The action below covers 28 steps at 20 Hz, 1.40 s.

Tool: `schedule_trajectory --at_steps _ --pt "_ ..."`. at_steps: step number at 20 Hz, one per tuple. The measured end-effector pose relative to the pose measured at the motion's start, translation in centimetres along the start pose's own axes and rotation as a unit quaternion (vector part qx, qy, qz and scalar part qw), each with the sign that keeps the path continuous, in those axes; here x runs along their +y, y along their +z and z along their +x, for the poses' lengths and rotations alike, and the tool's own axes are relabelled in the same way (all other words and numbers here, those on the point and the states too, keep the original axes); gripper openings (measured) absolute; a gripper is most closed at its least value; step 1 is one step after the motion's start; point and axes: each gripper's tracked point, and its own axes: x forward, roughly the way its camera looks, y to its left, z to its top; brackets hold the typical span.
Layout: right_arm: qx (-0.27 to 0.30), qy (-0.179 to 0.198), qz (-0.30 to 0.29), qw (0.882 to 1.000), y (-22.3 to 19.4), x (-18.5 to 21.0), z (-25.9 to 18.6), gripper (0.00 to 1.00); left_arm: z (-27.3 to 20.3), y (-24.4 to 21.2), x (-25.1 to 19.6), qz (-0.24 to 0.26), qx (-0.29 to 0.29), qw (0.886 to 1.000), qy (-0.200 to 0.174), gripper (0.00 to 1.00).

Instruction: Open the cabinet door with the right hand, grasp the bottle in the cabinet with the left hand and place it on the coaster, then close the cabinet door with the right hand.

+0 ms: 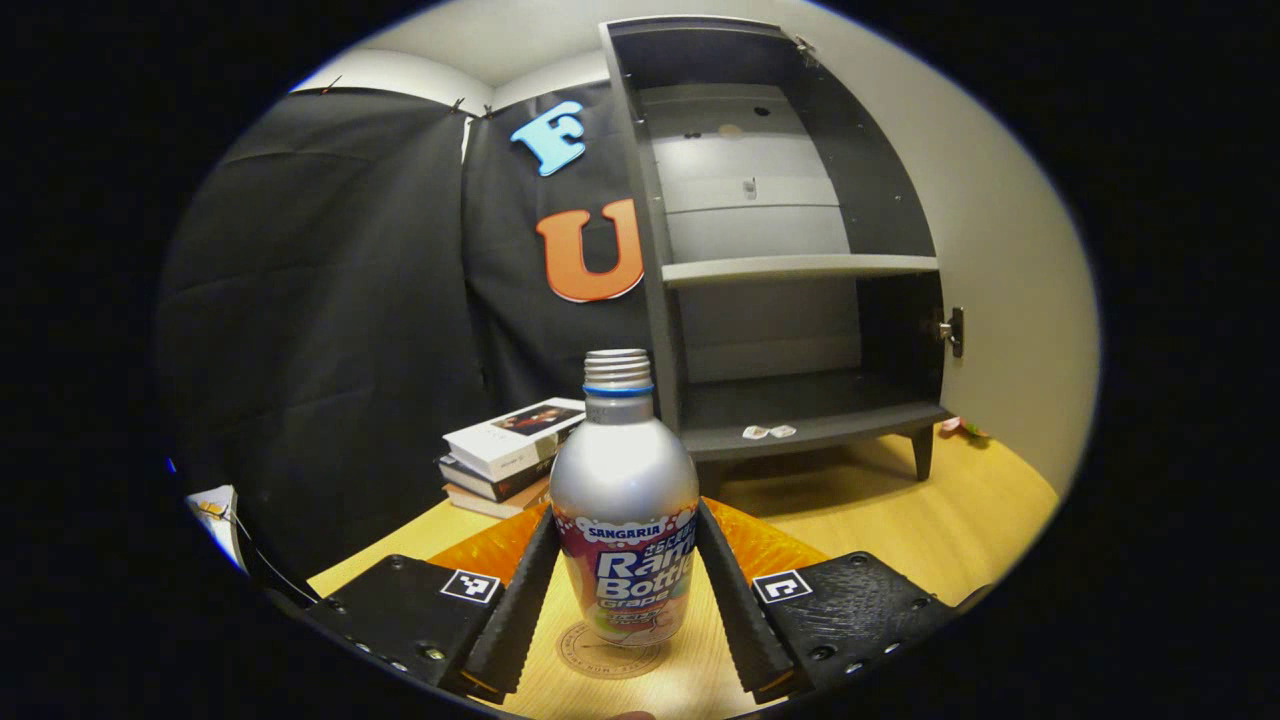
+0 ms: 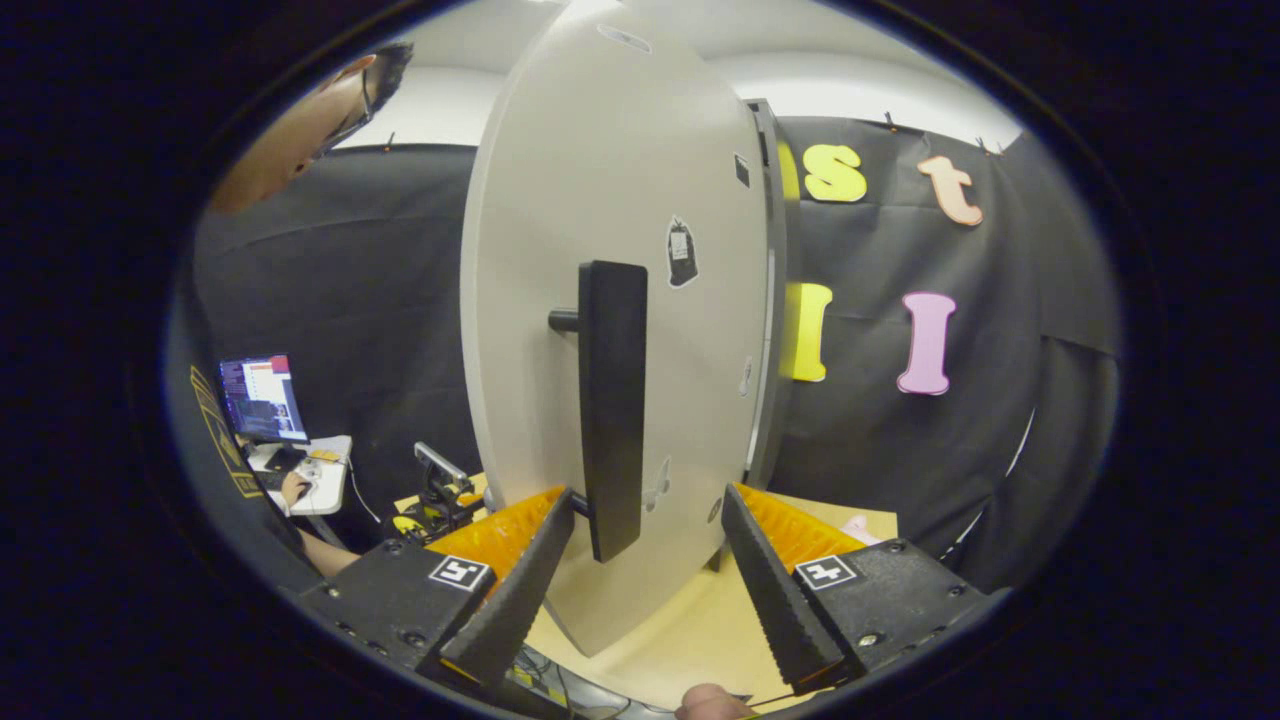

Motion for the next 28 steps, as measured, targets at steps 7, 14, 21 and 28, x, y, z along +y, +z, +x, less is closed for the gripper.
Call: schedule_trajectory --at_steps 7,14,21,28 --pt "0.006 -0.008 0.02 1.0 0.0 -0.2 -0.3 0.99 0.8 -3.7 1.3 0.005 0.004 1.0 0.021 0.77" --pt "0.01 -0.017 0.025 1.0 -0.2 -0.1 -0.3 0.99 1.5 -5.7 1.5 0.013 0.004 0.999 0.032 0.79" --pt "0.004 -0.021 0.032 0.999 -0.3 0.1 -0.4 0.96 0.0 -6.4 2.0 0.015 0.015 0.999 0.037 0.96" --pt "-0.003 -0.006 0.049 0.999 -0.4 0.3 0.1 0.96 -2.7 -3.5 2.2 0.022 0.002 0.999 0.035 0.96"
